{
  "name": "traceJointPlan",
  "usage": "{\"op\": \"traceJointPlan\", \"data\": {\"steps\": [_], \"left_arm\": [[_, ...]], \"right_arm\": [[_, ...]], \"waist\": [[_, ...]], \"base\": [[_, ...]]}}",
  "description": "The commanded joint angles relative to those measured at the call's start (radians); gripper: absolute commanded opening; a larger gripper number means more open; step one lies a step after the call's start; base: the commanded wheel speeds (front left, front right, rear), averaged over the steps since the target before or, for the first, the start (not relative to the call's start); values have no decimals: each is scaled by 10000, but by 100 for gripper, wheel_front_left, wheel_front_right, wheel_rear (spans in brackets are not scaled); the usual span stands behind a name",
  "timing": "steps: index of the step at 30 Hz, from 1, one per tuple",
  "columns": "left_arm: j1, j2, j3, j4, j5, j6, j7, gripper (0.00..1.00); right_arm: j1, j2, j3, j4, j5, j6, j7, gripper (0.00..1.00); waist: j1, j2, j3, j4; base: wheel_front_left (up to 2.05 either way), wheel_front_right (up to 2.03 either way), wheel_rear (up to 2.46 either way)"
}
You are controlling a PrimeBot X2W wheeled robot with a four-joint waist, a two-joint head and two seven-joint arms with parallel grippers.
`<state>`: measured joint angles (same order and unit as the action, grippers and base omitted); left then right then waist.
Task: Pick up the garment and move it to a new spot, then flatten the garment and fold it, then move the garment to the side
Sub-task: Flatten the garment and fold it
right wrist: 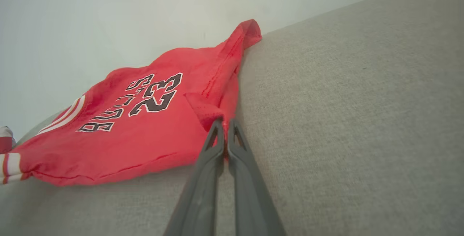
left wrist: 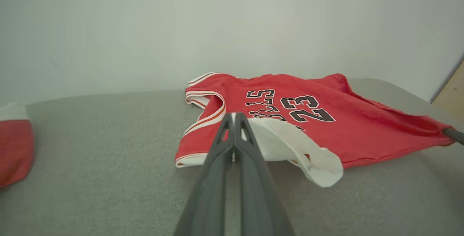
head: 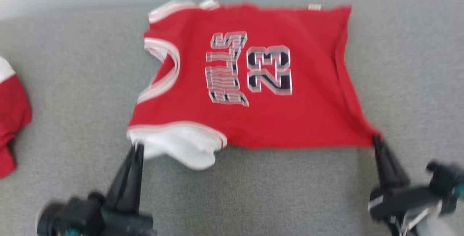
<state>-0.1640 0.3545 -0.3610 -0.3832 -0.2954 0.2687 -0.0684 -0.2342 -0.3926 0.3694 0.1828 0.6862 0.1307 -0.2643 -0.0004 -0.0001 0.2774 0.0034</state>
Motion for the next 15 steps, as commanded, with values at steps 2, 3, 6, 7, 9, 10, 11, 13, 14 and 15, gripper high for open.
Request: {"op": "traceJointPlan", "data": {"steps": [2,3,6,7,9,10,11,13,14,15], "left_arm": [[852,18,47,-239,-345,196,193,0],[1174,7,32,-337,-509,255,289,0],[2115,-57,2,-616,-877,482,540,0],[2398,-47,-17,-689,-970,523,617,0],[2913,-25,-37,-873,-1182,656,779,0],[3162,3,-68,-945,-1263,687,882,0],[3387,29,-88,-1033,-1334,758,969,0],[3761,60,-200,-1144,-1467,763,1214,0],[3902,69,-254,-1200,-1553,784,1316,0],[4063,79,-321,-1250,-1665,786,1473,0]], "right_arm": [[666,165,-40,92,-171,1,8,0],[921,244,-110,98,-203,1,11,0],[1682,393,-311,131,-549,1,152,0],[1940,476,-417,128,-609,1,197,0],[2390,535,-714,77,-946,1,344,0],[2625,630,-858,33,-1072,1,426,0],[2872,729,-985,-23,-1199,1,537,0],[3340,888,-1286,-198,-1427,1,758,0],[3559,987,-1428,-318,-1536,1,870,0],[3767,1086,-1549,-459,-1644,1,1002,0]], "waist": [[4,1,-1132,-52],[4,1,-1293,-16],[4,1,-1734,139],[4,1,-1889,211],[4,1,-2140,348],[4,1,-2281,412],[4,1,-2398,480],[4,1,-2602,620],[4,1,-2698,682],[4,1,-2739,720]], "base": [[0,0,0],[0,0,0],[0,0,0],[0,0,0],[0,0,0],[0,0,0],[0,0,0],[0,0,0],[0,0,0],[0,0,0]]}}
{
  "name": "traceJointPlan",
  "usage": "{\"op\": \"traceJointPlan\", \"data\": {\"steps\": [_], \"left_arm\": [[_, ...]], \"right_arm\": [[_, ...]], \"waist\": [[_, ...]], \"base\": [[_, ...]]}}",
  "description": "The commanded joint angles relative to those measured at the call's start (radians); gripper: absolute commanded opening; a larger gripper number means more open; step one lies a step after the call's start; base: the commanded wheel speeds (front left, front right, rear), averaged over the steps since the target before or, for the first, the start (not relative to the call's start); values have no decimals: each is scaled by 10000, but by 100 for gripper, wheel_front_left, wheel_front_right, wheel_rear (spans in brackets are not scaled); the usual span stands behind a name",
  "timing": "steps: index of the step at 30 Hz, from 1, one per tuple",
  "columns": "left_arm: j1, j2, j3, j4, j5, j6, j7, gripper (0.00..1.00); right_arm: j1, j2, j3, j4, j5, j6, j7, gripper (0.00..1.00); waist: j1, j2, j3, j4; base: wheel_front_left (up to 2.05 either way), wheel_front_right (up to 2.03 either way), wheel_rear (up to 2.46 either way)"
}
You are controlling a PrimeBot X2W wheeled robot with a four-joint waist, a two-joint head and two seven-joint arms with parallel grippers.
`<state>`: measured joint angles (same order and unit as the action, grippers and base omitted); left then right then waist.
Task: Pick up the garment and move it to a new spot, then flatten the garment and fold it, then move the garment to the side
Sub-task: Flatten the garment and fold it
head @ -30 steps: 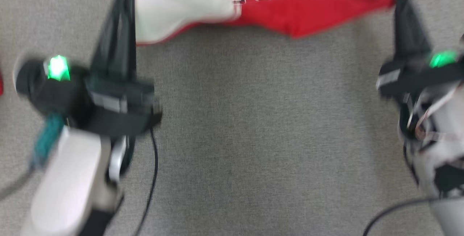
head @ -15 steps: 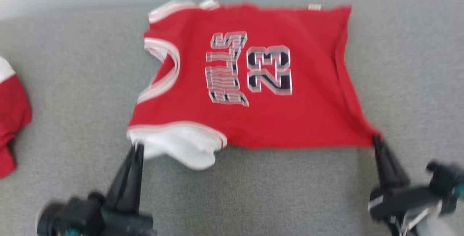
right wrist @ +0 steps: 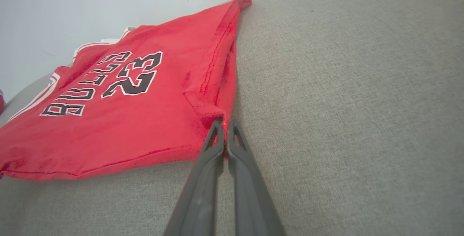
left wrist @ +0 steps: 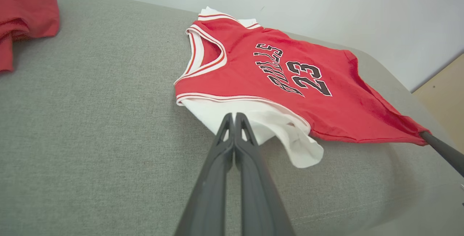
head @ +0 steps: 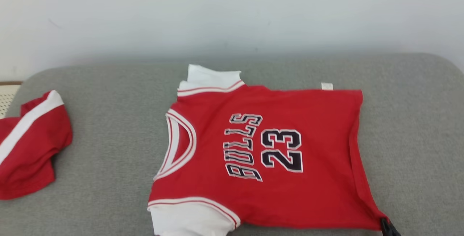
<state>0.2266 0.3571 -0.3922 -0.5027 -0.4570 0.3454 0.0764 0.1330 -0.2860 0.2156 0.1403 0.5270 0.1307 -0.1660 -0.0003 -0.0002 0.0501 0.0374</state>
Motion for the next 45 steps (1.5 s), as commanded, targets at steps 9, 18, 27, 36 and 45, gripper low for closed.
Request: {"op": "traceJointPlan", "data": {"steps": [9,18,27,36,45], "left_arm": [[769,371,-224,-443,-492,71,1001,0],[-408,682,-59,-192,-297,-370,1144,0],[-2664,560,-1,1135,-312,-1060,1233,0],[-4603,-19,202,3051,-632,-1634,613,0],[-5864,-335,375,4498,-653,-1931,-70,0]], "right_arm": [[1662,868,-1264,-1528,-1037,1,1355,0],[1377,1083,-1603,-1976,-1124,1,2198,0],[117,951,-1502,-1880,-954,1,2535,0],[-1719,540,-977,-872,-538,3,2486,0],[-3399,-63,50,342,-238,1,2257,0]], "waist": [[3,2,-458,520],[3,2,-282,205],[3,2,120,-288],[3,2,840,-581],[3,2,1376,-610]], "base": [[0,0,0],[0,0,0],[0,0,0],[0,0,0],[0,0,0]]}}
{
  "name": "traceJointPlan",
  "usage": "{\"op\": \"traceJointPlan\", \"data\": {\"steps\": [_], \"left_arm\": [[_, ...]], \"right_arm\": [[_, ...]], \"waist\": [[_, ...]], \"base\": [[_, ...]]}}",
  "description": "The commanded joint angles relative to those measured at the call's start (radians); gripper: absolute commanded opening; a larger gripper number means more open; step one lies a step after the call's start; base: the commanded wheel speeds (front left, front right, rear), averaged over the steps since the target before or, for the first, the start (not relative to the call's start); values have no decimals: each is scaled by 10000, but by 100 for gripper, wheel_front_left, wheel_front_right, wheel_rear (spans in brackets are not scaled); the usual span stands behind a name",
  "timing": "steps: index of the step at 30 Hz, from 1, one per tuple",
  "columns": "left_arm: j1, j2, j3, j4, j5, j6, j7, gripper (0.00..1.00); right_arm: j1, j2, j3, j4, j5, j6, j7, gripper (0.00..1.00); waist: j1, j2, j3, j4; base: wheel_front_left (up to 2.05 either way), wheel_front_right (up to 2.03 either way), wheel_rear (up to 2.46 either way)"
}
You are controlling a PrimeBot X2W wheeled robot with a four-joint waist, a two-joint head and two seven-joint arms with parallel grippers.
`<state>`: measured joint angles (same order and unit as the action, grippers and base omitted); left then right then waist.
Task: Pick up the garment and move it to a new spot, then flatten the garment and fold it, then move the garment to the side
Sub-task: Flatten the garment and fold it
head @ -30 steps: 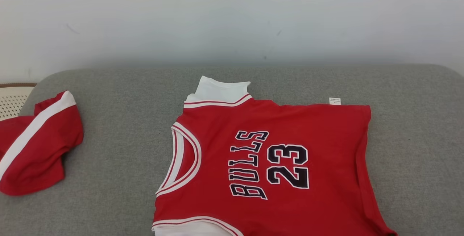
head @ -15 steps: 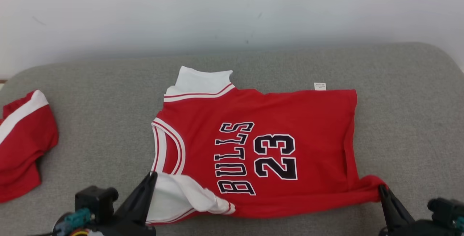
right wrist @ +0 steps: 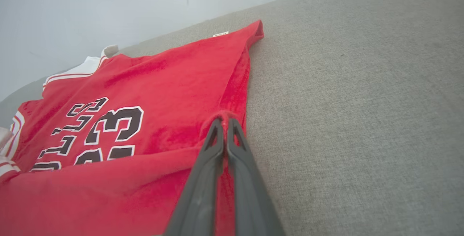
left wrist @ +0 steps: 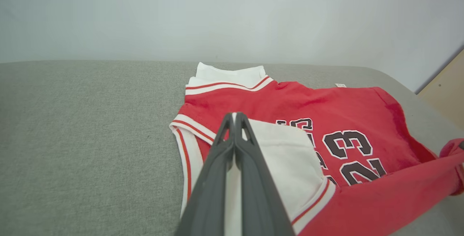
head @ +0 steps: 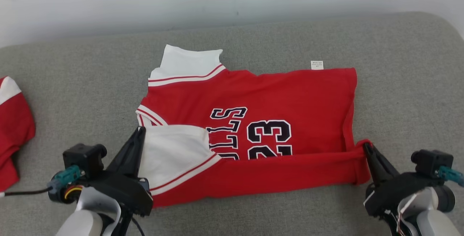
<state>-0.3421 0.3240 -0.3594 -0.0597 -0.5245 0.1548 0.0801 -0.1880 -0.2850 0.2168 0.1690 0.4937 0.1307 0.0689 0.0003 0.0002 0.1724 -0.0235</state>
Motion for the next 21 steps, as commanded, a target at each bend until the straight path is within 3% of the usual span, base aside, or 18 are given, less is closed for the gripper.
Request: {"op": "traceJointPlan", "data": {"steps": [1,9,10,11,12,13,21], "left_arm": [[-290,-42,50,196,38,-72,-226,0],[-987,-328,-37,1428,-85,-292,-539,0],[-1011,-365,-59,1573,-132,-323,-546,0],[-1051,-409,-43,1678,-158,-322,-623,39],[-1092,-437,-40,1759,-155,-319,-700,95],[-1094,-482,-39,1801,-155,-325,-805,100],[-333,-605,329,1506,141,239,-2049,100]], "right_arm": [[-354,-107,161,198,163,1,-88,0],[-1403,-390,1092,1294,572,1,-296,0],[-1484,-384,1132,1365,635,3,-419,15],[-1496,-370,1186,1463,732,1,-497,74],[-1471,-369,1222,1533,796,3,-571,100],[-1456,-388,1186,1564,815,3,-727,100],[-796,-186,595,1261,665,1,-1827,100]], "waist": [[-3,-2,199,3],[-3,-2,592,51],[-3,-2,612,52],[-3,-2,624,57],[-3,-2,632,65],[-3,-2,638,73],[-3,-2,502,40]], "base": [[0,0,0],[0,0,0],[0,0,0],[0,0,0],[0,0,0],[0,0,0],[0,0,0]]}}
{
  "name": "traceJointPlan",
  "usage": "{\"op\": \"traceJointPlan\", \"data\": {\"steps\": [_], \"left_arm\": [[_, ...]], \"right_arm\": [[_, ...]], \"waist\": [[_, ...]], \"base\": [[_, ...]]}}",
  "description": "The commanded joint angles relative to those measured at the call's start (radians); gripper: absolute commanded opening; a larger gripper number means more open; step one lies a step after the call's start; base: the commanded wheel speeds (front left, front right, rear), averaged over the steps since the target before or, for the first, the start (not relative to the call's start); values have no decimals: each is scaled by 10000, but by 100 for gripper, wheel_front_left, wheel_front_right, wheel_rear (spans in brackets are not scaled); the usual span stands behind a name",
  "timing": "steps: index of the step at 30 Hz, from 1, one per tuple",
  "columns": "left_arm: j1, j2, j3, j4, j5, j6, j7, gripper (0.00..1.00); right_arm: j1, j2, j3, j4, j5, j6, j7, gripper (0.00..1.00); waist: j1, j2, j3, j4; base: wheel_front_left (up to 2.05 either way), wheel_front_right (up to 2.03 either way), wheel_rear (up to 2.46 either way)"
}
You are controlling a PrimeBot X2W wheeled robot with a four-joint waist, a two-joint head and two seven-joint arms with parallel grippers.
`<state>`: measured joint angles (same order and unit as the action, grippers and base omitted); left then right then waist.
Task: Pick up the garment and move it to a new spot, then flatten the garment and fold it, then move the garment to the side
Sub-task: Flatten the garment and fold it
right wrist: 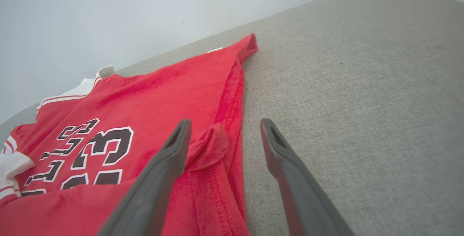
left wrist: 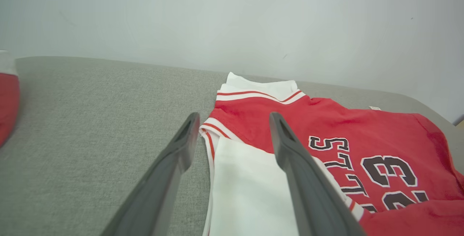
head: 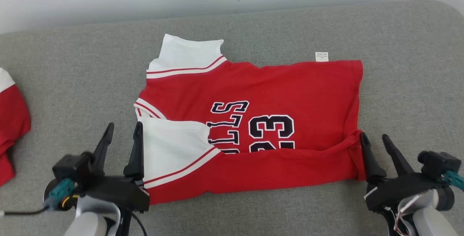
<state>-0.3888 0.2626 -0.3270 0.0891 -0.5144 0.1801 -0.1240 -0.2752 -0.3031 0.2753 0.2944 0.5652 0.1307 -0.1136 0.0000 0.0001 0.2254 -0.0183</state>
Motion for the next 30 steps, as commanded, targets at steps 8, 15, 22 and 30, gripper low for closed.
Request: {"op": "traceJointPlan", "data": {"steps": [8,15,22,30], "left_arm": [[1556,266,150,-1075,804,959,-848,100],[2666,476,62,-1710,1112,1478,-827,100],[3387,572,-34,-1770,1030,1655,-663,100],[3491,589,-189,-1520,917,1571,-501,100]], "right_arm": [[1375,439,-999,-1161,-1422,3,-1010,100],[2573,841,-1488,-2284,-2656,1,-1009,100],[3426,1258,-1486,-3086,-3063,1,-571,100],[3877,1225,-1260,-3470,-3270,1,-28,100]], "waist": [[0,-1,-451,-89],[0,-1,-918,-169],[0,-1,-1406,-289],[0,-1,-1648,-240]], "base": [[0,0,0],[0,0,0],[0,0,0],[0,0,0]]}}
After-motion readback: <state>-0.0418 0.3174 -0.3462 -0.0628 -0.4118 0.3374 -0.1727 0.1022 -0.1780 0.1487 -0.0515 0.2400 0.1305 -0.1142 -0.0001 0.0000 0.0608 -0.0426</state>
